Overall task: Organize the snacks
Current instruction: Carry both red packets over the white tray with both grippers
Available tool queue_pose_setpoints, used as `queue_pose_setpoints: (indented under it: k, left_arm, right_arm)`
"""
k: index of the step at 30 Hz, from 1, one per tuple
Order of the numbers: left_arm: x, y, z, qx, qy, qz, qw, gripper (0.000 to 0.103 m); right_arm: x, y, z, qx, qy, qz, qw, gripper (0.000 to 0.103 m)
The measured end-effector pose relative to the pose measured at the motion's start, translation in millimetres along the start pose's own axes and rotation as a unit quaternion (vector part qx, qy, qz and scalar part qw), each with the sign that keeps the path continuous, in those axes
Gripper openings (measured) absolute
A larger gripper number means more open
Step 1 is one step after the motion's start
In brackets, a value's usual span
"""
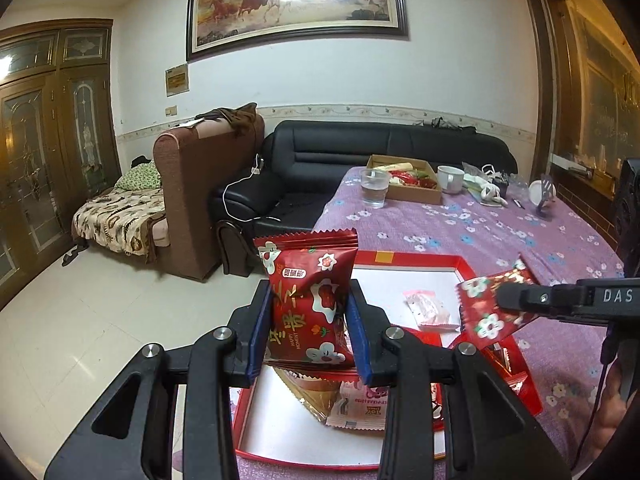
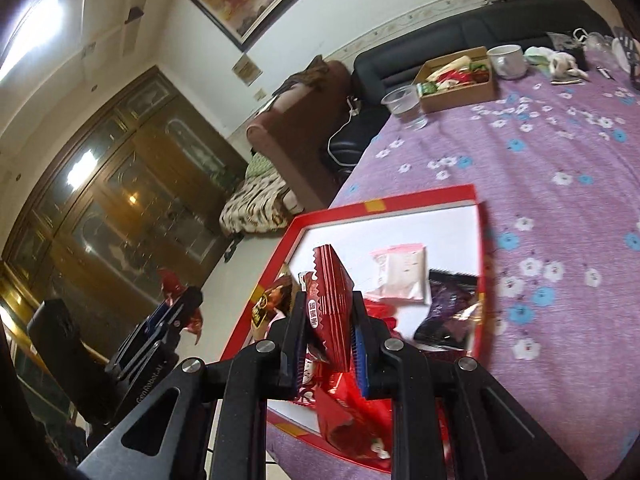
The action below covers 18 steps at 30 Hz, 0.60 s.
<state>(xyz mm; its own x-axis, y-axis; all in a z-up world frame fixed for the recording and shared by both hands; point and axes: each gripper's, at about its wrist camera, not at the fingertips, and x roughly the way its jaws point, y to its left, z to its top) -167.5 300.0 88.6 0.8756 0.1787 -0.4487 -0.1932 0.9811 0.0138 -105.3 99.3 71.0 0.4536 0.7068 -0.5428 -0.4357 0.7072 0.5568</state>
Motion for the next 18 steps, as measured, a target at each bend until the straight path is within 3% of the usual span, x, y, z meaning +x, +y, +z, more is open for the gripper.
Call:
queue_pose_setpoints:
  k: [18]
  left_arm:
    - [34, -2, -9, 0.009, 0.036, -0.001, 0.9993, 0.033]
  right_arm:
    - [44, 3, -4, -0.005, 0.038, -0.016, 0.999, 0.02]
